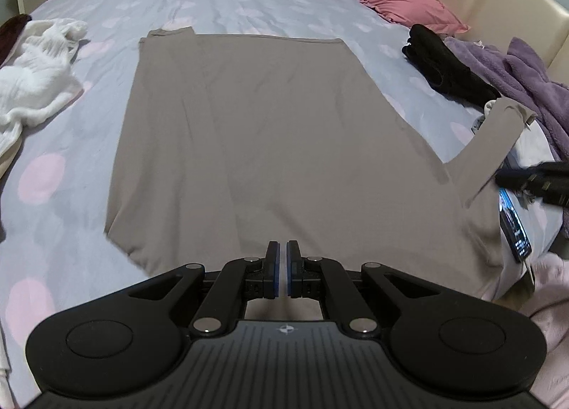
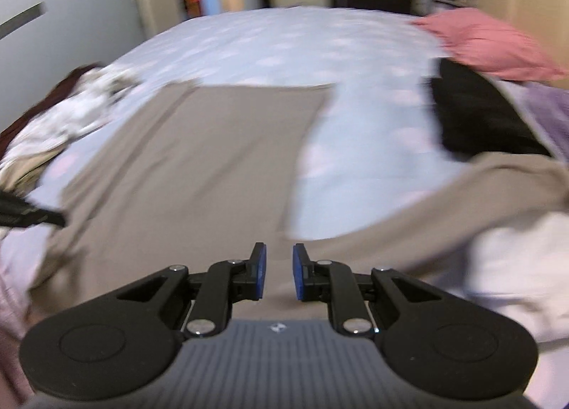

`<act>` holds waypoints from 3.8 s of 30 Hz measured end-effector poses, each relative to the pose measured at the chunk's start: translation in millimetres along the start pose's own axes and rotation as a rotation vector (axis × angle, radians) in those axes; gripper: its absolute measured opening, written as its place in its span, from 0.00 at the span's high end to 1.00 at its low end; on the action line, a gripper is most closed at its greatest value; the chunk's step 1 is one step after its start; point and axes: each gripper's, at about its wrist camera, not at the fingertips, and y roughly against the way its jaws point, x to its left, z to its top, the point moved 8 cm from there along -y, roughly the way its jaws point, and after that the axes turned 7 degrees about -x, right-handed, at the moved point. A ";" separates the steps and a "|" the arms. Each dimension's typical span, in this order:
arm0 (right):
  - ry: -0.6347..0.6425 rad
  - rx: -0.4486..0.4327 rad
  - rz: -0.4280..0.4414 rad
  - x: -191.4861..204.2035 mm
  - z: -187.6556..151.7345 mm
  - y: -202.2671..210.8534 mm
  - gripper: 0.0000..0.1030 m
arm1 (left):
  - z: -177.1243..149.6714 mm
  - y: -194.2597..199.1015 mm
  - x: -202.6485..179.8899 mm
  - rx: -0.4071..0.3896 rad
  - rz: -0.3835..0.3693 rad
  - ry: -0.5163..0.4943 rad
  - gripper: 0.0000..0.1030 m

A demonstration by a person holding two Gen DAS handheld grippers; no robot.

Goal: Fold clothes

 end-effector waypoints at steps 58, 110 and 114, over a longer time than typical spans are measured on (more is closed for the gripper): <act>0.228 -0.086 0.211 187.9 -27.6 -14.3 0.98 | 8.2 -0.3 6.4 -0.067 0.037 0.064 0.99; 0.218 0.316 0.190 131.6 -116.9 -20.4 0.44 | 66.4 35.6 -43.6 -0.272 -0.098 0.055 0.96; 0.216 0.324 0.187 129.8 -117.9 -20.0 0.40 | 82.6 45.1 -15.4 -0.305 -0.030 0.066 0.96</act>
